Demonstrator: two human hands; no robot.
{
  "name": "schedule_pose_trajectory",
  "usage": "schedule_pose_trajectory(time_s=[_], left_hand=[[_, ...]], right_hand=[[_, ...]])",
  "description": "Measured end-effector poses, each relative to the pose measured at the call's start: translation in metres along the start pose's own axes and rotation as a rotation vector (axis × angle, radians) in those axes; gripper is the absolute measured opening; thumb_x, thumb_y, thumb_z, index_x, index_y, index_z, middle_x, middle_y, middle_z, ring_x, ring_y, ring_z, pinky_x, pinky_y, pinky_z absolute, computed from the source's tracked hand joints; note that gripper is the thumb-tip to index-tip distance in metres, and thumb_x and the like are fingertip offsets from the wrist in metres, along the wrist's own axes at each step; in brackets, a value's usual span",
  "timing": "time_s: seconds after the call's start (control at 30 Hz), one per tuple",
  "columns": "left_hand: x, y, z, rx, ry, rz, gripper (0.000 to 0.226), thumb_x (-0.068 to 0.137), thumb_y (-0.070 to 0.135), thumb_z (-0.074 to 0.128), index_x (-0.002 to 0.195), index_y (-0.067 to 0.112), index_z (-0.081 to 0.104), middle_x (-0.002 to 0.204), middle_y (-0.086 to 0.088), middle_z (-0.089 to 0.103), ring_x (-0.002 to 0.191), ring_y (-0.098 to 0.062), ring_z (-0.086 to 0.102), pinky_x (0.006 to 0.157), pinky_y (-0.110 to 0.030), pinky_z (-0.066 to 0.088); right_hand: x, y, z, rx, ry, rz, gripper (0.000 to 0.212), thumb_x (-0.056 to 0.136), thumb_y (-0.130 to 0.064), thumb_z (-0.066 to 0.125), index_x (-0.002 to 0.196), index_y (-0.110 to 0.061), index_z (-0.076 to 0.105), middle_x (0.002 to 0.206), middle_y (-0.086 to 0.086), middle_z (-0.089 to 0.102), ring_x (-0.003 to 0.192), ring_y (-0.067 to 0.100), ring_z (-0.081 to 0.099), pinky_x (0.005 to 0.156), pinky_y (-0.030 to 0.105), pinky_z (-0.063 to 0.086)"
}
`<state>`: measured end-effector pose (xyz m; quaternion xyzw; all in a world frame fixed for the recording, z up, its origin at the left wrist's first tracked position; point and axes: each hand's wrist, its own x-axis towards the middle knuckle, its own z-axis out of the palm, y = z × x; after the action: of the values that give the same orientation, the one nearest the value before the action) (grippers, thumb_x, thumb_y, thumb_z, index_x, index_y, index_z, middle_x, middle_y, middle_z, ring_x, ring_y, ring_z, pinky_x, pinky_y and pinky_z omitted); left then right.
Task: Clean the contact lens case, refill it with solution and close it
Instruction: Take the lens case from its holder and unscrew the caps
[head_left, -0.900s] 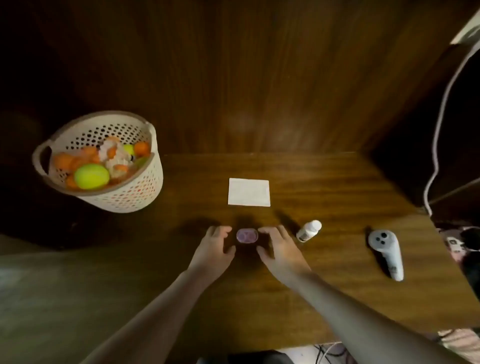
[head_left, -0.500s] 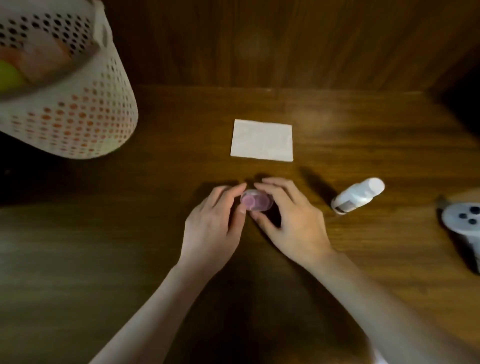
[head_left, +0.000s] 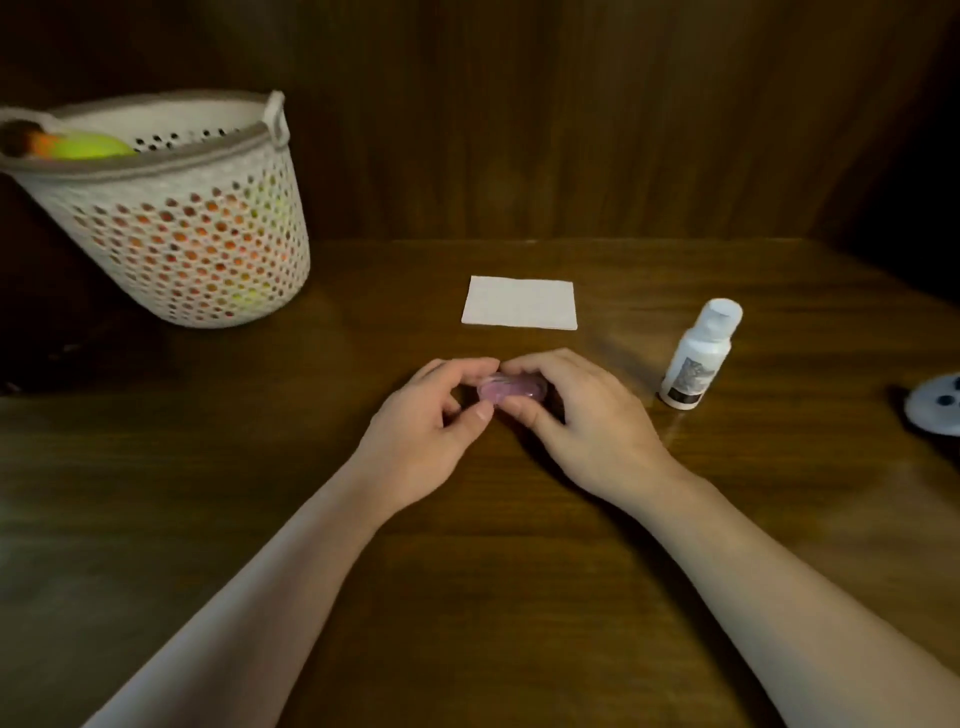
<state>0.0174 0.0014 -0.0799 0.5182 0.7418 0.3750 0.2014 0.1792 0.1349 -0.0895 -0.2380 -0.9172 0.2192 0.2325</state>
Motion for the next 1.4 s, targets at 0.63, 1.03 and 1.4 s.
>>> schedule_pose_trajectory(time_s=[0.63,1.03,1.4], left_hand=[[-0.110,0.106,0.007,-0.450,0.034,0.066,0.042,0.106,0.023,0.064,0.146,0.012,0.061,0.132,-0.002,0.073,0.116,-0.011,0.075,0.101,-0.030,0.061],[-0.034,0.050,-0.012,-0.550,0.010,-0.050,0.038,0.100,0.014,0.072,0.138,0.011,0.069,0.125,-0.002,0.079,0.115,-0.014,0.076,0.101,-0.038,0.062],[0.030,-0.005,-0.013,-0.658,-0.003,-0.087,0.024,0.104,0.010,0.066,0.121,0.023,0.076,0.117,0.000,0.082,0.112,-0.015,0.078,0.098,-0.034,0.062]], right_hand=[[-0.114,-0.068,-0.074,0.027,0.196,-0.058,0.022,0.104,-0.043,0.064,0.123,-0.040,0.073,0.103,-0.034,0.067,0.098,-0.017,0.063,0.078,-0.004,0.043],[-0.029,-0.058,-0.049,-0.200,0.023,-0.078,0.025,0.109,-0.023,0.060,0.127,-0.031,0.076,0.121,-0.007,0.078,0.110,0.012,0.071,0.102,0.028,0.056],[0.037,-0.032,-0.022,-0.104,0.016,-0.083,0.023,0.109,-0.027,0.061,0.121,-0.029,0.081,0.110,-0.006,0.082,0.098,0.009,0.073,0.093,0.028,0.059]])
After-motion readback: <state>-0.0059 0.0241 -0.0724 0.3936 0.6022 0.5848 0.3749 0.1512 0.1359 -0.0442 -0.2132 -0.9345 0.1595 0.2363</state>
